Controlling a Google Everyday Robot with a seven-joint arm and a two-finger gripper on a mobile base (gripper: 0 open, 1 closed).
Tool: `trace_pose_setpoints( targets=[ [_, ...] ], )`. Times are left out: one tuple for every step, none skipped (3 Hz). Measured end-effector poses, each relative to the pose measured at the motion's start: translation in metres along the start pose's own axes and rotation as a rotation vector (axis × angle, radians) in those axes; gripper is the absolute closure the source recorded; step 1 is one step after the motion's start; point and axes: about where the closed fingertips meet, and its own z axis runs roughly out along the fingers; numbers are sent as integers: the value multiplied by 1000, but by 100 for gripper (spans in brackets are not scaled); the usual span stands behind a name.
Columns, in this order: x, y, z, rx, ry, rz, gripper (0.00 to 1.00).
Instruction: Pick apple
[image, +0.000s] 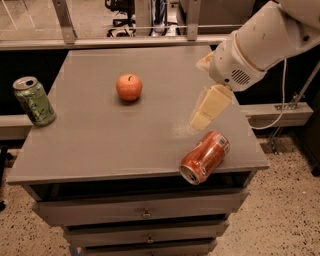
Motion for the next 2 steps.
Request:
trace_pose_setpoints(
  targets=[
    [0,0,0,0,0,0,0],
    [-4,-1,8,-4,-17,-3,0]
  ],
)
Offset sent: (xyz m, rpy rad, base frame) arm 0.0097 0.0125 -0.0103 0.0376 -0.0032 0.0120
